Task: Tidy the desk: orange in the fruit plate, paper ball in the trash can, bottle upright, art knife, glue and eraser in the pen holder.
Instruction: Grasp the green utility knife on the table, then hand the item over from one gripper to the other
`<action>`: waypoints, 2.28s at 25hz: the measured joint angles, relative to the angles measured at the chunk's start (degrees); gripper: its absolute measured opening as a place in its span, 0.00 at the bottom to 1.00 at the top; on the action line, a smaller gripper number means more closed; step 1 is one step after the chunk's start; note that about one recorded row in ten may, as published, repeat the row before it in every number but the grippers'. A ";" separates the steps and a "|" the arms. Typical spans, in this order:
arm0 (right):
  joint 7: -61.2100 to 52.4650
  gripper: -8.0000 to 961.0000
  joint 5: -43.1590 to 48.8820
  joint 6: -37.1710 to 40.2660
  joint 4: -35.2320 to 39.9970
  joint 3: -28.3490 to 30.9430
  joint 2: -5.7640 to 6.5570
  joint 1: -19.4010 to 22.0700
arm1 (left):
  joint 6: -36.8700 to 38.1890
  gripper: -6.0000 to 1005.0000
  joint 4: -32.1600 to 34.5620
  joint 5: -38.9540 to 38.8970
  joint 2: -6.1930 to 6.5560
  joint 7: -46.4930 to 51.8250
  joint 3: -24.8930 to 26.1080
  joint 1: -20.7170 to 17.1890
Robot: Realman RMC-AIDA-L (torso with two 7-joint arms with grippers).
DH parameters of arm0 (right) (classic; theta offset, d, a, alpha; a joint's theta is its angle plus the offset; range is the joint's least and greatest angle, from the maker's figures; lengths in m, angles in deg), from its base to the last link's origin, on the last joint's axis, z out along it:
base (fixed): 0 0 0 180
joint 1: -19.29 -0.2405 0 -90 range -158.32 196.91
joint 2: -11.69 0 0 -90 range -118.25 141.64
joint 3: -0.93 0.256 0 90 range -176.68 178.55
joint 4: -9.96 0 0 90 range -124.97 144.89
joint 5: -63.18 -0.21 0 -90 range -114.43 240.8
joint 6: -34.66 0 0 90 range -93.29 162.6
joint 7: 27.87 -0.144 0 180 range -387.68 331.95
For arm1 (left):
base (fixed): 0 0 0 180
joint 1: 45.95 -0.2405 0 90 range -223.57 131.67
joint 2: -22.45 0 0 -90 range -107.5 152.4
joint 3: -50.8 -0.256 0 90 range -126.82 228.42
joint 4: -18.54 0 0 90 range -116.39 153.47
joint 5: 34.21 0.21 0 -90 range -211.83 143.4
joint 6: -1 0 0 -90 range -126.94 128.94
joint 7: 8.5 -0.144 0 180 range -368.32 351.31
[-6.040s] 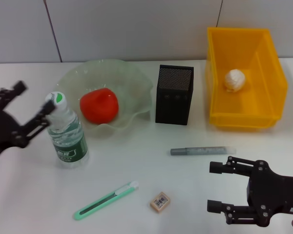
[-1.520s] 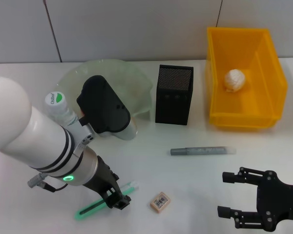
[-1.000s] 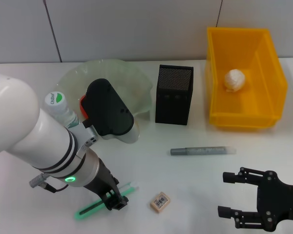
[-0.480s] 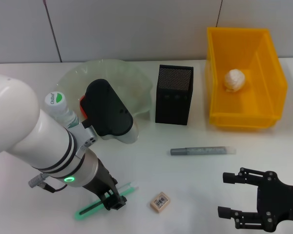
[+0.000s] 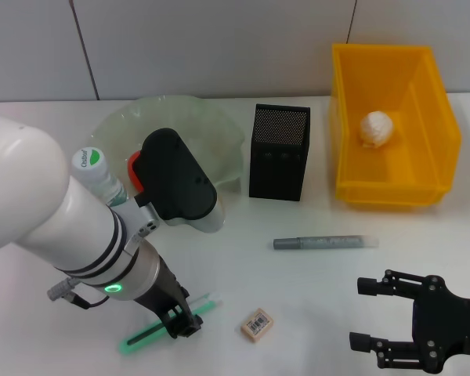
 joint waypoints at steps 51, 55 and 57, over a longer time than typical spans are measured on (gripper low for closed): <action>-0.46 0.81 -0.53 1.03 0.00 0.43 0.00 0.47 | -51.01 0.19 3.33 -51.09 0.05 -40.79 -2.46 -4.90; -0.36 0.81 -0.53 1.04 0.02 0.44 0.00 0.34 | -52.81 0.19 -2.38 -64.62 0.00 -52.84 -2.55 -3.13; -0.30 0.81 -0.53 1.03 0.16 0.49 -0.04 0.23 | -53.01 0.19 -5.45 -72.13 -0.01 -59.91 -2.62 -1.99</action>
